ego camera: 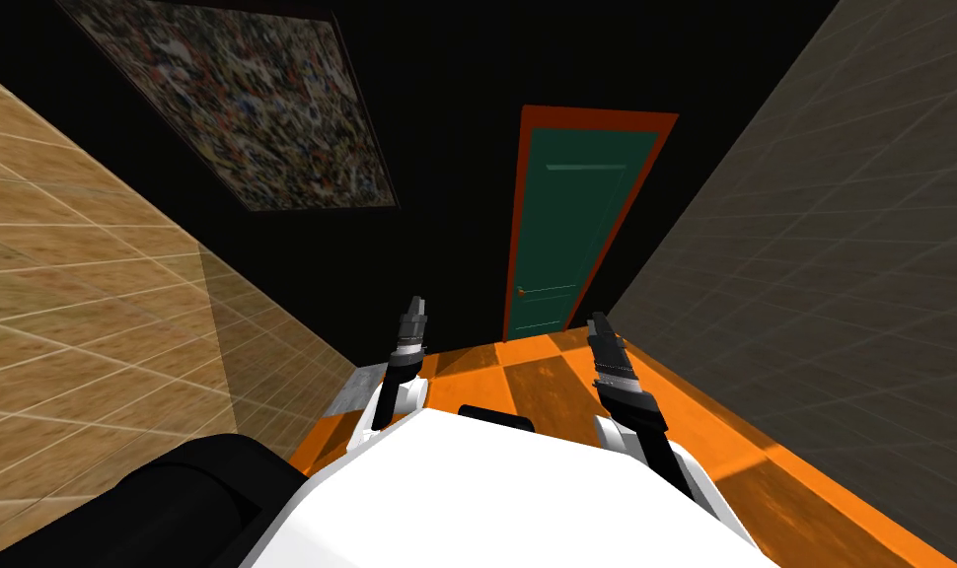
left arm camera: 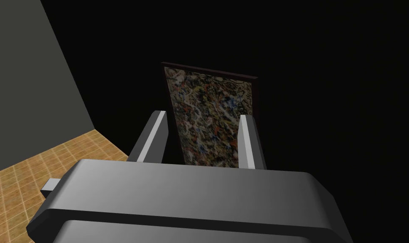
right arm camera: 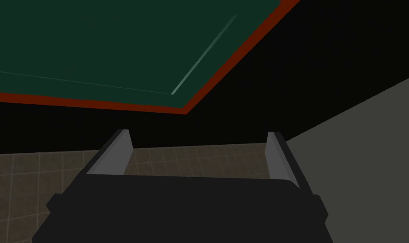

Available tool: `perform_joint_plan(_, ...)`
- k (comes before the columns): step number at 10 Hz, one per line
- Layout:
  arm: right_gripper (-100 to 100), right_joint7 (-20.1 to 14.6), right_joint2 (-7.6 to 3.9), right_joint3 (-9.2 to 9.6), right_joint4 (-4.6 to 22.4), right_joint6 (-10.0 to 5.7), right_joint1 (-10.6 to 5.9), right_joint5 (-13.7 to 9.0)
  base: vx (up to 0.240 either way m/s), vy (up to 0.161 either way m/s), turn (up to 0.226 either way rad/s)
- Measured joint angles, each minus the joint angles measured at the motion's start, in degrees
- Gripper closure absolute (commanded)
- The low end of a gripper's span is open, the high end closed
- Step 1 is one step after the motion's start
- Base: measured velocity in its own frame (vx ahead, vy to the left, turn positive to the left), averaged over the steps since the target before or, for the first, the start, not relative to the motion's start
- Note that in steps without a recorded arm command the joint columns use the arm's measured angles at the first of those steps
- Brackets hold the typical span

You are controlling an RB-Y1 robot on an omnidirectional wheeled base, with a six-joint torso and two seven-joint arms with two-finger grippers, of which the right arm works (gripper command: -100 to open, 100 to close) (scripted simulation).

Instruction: Pull the door open

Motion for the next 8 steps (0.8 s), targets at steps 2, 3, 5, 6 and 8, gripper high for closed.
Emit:
perform_joint_plan(2, -100, 2.2, -0.24, -0.31, 2.2, -0.84, -0.46, 1.1, 0.105, -0.012, 0.041)
perform_joint_plan(3, -100, 3.3, -0.46, -0.59, 3.4, -1.06, -0.86, 1.7, 0.105, -0.020, 0.045)
perform_joint_plan(5, -100, 5.5, -0.78, -1.13, 6.0, -2.32, -1.00, 2.7, 0.096, -0.004, 0.044)
perform_joint_plan(6, -100, 6.6, -0.93, -1.35, 7.0, -2.72, -1.18, 3.3, 0.095, -0.010, 0.051)
perform_joint_plan(8, -100, 8.9, -1.26, -1.95, 9.7, -3.77, -1.63, 4.4, 0.097, -0.023, 0.050)
